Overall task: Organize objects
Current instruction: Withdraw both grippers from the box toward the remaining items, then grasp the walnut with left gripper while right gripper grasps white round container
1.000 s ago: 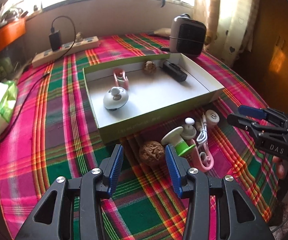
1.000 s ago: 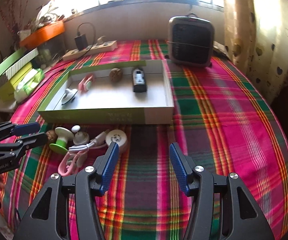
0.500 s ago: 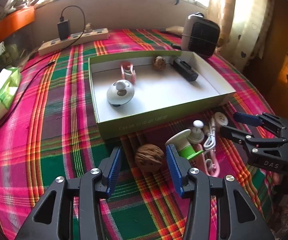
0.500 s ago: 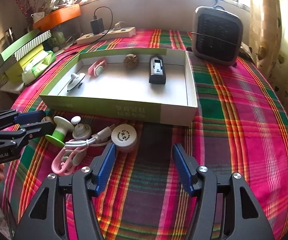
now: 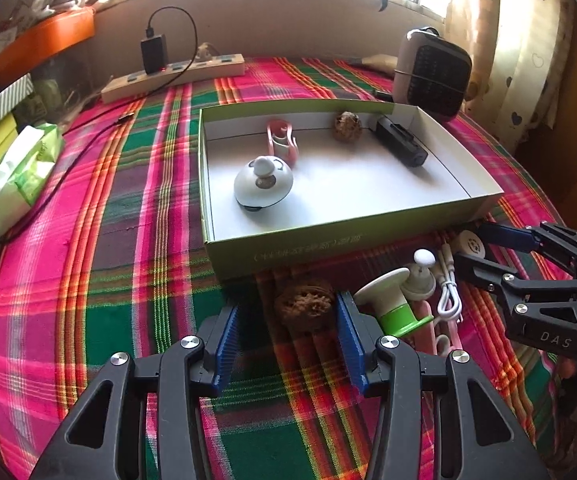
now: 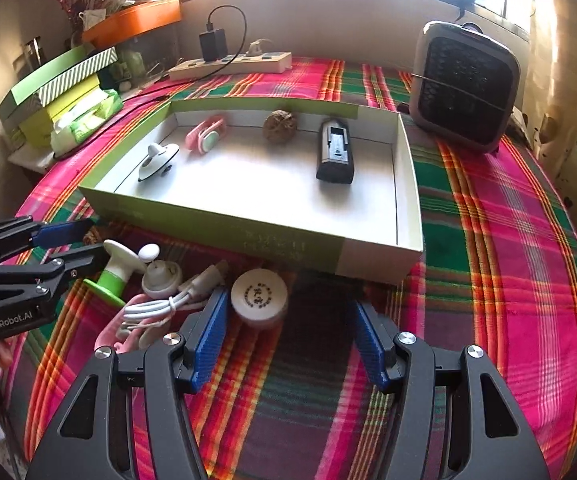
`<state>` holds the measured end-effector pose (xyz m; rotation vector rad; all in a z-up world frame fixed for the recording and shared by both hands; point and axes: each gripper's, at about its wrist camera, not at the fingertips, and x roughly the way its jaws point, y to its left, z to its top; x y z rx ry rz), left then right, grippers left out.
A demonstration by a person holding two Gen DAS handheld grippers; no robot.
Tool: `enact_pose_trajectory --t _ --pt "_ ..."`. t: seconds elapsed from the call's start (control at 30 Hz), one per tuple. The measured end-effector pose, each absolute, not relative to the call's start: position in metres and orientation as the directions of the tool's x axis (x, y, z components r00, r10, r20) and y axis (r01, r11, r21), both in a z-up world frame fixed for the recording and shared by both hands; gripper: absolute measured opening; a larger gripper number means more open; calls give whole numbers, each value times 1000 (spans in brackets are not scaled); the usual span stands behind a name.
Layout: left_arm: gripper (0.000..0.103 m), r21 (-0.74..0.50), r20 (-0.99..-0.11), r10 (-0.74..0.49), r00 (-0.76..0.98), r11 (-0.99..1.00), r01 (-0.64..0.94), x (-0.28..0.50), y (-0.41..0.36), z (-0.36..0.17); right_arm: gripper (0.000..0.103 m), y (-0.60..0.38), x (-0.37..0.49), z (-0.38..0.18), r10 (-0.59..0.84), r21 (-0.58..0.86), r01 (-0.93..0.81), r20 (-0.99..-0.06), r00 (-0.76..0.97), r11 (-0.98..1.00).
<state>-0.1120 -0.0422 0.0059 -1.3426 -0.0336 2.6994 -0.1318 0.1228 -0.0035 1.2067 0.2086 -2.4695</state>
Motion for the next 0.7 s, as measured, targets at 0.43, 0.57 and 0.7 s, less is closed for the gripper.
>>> enact_pose_trajectory --t 0.43,0.57,0.7 --pt "44 -37 -771 49 -635 -999 -31 -109 -35 4 59 122 -132 -4 -246 6 391 -785 -568 -920" --pt "43 -28 -770 28 -638 -1000 -9 -109 -34 4 59 123 -132 -4 -252 13 391 -784 -567 -920" --pt "34 -15 -769 -5 -639 -1000 26 -109 -35 4 51 124 -132 -4 -242 11 375 -782 -575 -927"
